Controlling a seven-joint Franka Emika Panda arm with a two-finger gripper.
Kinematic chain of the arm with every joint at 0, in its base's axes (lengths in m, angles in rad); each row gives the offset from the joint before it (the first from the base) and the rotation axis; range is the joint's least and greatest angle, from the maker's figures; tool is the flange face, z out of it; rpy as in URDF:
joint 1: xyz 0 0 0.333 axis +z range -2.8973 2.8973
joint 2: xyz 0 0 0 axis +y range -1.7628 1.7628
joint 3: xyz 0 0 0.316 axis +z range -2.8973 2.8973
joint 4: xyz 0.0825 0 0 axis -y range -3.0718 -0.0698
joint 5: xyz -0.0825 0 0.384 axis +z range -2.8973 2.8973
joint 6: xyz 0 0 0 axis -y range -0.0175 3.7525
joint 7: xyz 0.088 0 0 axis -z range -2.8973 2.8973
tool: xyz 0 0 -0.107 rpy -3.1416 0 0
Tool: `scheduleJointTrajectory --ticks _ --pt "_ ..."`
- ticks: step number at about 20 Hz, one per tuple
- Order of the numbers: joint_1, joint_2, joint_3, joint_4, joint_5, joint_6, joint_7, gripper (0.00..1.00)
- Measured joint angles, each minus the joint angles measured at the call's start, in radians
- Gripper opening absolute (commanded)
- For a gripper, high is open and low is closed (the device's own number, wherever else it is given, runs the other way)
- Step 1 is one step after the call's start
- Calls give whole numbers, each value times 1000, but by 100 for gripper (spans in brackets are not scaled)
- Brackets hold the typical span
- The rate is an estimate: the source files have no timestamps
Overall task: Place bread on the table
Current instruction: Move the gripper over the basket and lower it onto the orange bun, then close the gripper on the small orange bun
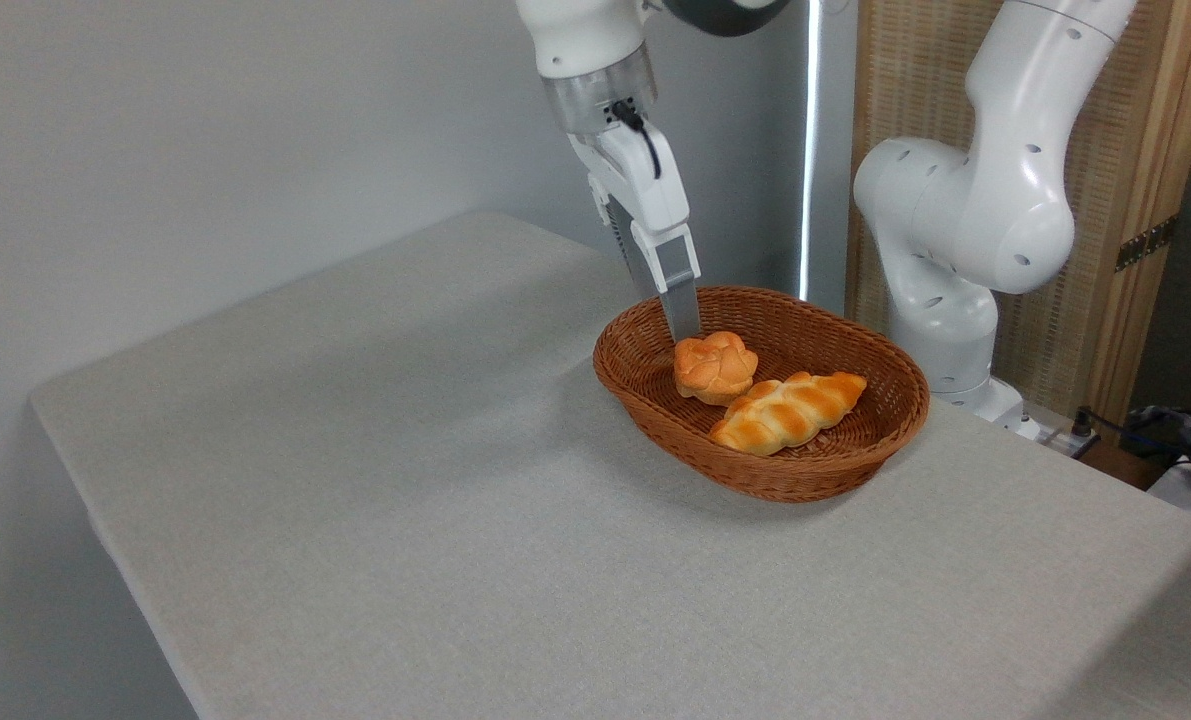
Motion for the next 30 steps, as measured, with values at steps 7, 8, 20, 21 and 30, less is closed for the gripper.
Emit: scheduleJointTrajectory --ticks 7,8,20,21,30 --pt "-33 -2 -91 -93 0 -1 23 100" --pt "-34 -2 -95 -105 0 -1 35 100" --pt "-33 -1 -102 -194 45 110 49 100" --pt "-33 -1 -102 -196 45 110 49 100" --pt "-34 1 -108 -210 65 111 50 43"
